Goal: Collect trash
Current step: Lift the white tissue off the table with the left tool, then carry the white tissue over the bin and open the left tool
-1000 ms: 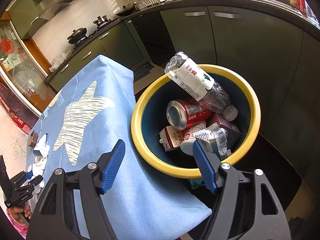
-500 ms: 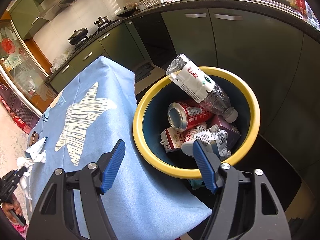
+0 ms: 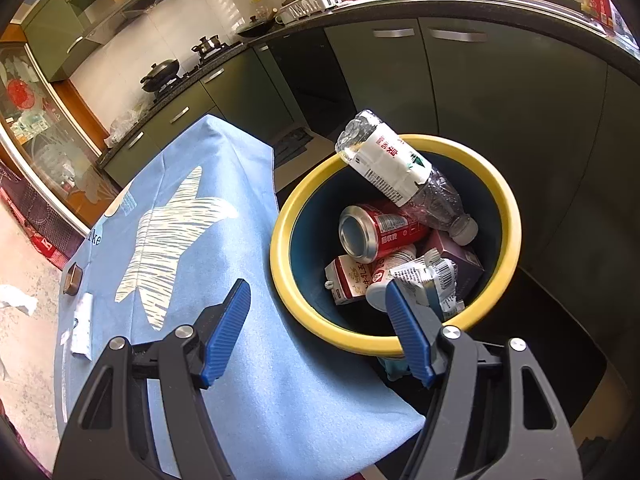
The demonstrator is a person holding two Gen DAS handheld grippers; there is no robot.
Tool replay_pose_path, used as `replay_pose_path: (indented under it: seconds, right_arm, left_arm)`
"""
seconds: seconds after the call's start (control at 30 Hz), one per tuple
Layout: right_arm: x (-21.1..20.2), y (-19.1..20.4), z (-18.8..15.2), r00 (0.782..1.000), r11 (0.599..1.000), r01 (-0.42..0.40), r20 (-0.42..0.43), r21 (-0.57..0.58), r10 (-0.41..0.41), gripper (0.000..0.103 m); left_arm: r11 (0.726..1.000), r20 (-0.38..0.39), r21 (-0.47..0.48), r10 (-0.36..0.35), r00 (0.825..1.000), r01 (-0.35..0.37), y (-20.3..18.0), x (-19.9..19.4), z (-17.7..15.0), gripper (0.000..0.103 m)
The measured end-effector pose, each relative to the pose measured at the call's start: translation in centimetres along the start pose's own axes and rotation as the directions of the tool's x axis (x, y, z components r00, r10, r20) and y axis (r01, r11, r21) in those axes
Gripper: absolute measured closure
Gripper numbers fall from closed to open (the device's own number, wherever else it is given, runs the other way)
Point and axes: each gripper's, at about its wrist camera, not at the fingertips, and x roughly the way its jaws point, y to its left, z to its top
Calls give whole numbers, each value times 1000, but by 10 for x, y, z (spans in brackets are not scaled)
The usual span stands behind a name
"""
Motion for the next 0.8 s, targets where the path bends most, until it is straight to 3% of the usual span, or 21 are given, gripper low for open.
replay_pose_path:
  seconds: [0.17,0.27,0.33,0.5,0.67,0.8]
  right_arm:
    - [-8,-4,0,1000,1000,-3,23,7,3,36]
    - [-21,-11,3,998,1000,-1,61,21,0,36]
    - [-30,-19,3,996,999,7,87,34,-10,36]
    - [-47,-54,3,990,995,22,134,99,-35,36]
    - [-50,-93,0,989,984,28,136,176,-52,36]
    - [-49,-120,-5,989,973,31,135,229,-63,36]
  left_arm:
    - [999,37,3,-52,998,52,-11,-8,21,89]
    - [988,19,32,-152,988,152,-32,8,40,89]
    - [970,-25,60,-233,972,235,-57,30,57,89]
    - [916,-147,127,-361,921,379,-128,96,95,89]
    - [873,-281,104,-434,856,477,-194,178,131,89]
    - [865,-380,50,-446,811,499,-238,244,142,89]
